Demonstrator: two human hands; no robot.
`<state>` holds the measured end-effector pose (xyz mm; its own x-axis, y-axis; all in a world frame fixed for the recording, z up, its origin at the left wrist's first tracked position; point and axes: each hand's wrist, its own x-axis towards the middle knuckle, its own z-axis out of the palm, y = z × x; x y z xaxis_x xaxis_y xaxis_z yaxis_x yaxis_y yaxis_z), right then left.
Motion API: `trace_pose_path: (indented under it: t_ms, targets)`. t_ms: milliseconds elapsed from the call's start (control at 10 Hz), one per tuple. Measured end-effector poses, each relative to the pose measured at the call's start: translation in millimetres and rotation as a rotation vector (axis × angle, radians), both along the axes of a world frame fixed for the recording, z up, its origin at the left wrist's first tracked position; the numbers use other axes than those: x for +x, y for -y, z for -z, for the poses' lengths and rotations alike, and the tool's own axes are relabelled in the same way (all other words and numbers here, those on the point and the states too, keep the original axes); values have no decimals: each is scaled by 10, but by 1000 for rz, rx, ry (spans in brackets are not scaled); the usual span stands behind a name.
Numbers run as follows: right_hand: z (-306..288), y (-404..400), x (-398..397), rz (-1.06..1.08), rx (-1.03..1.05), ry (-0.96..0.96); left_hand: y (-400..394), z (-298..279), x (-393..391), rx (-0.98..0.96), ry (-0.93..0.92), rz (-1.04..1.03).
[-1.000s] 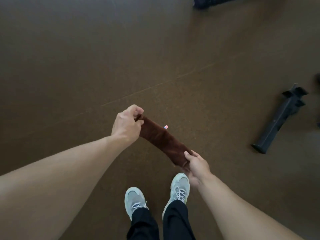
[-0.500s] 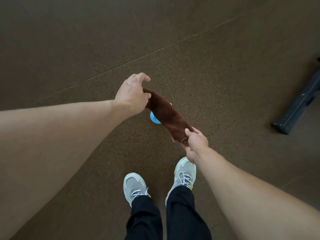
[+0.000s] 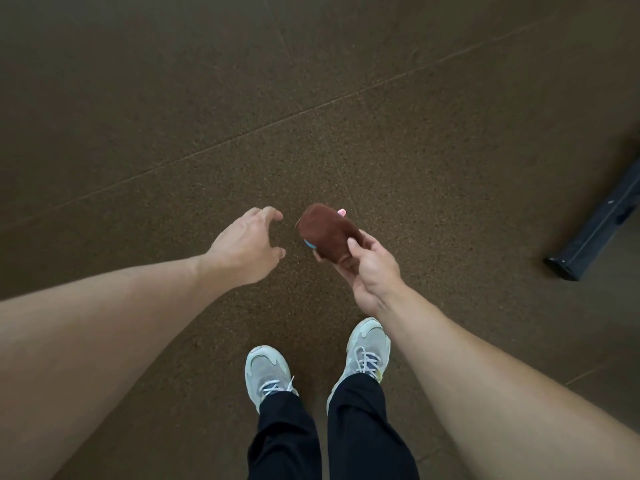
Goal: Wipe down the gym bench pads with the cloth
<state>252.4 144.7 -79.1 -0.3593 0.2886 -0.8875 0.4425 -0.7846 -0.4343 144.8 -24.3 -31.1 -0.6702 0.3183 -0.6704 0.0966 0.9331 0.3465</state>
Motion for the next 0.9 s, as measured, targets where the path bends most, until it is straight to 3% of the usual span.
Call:
trace_pose_path:
  t_ms: [200,300,600,900]
  targets:
    - [-279,-49,12,-16,-80,-116,-58,-58,87,-33,15,4]
    - [-259,-121,148,58,-73,-87,-125,-59,101,-30,7,40]
    - [334,-314,435,116,-27,219,-186,70,149,-39,0,65]
    - [181,-366,569,-203,-34,295,67,94,332,-87,60,51]
